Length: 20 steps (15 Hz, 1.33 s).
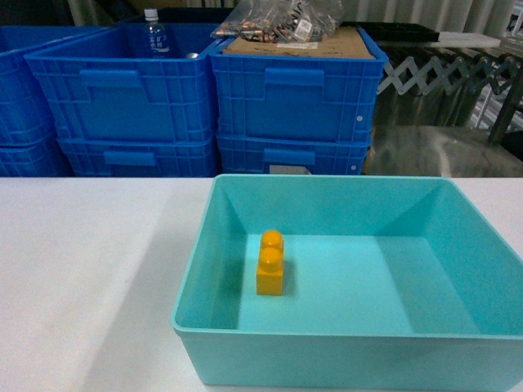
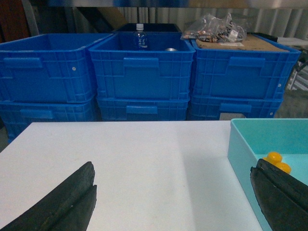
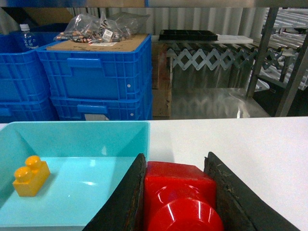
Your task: Pick red block from blue box to shelf
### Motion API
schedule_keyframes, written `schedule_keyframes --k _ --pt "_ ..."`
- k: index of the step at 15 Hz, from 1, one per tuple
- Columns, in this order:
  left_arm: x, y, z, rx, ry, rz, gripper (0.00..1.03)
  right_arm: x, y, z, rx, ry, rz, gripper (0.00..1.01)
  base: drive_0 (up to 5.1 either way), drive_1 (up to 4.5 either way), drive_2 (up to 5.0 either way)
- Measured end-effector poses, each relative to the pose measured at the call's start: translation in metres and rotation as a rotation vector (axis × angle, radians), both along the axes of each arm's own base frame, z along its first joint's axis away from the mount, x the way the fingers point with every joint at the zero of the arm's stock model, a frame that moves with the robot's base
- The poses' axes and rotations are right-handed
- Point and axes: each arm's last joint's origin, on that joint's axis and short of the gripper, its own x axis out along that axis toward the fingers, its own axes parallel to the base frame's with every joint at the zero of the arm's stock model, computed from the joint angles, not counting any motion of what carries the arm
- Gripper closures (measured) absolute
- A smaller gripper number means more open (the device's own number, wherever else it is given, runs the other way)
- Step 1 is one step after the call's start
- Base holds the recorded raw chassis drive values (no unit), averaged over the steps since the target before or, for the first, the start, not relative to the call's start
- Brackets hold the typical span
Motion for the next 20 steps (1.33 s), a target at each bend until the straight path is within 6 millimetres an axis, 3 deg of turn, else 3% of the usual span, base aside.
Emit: schedule_keyframes --k 5,20 --pt "0.0 0.0 0.0 0.0 0.0 0.0 0.05 -0.013 0.0 -0.003 0.0 0.005 0.001 0.72 0.0 0.0 0.0" --pt "0.0 0.0 0.0 0.0 0.0 0.001 0.05 -0.013 0.0 -0.003 0.0 0.006 0.001 0.72 -0.4 -0.41 -0.4"
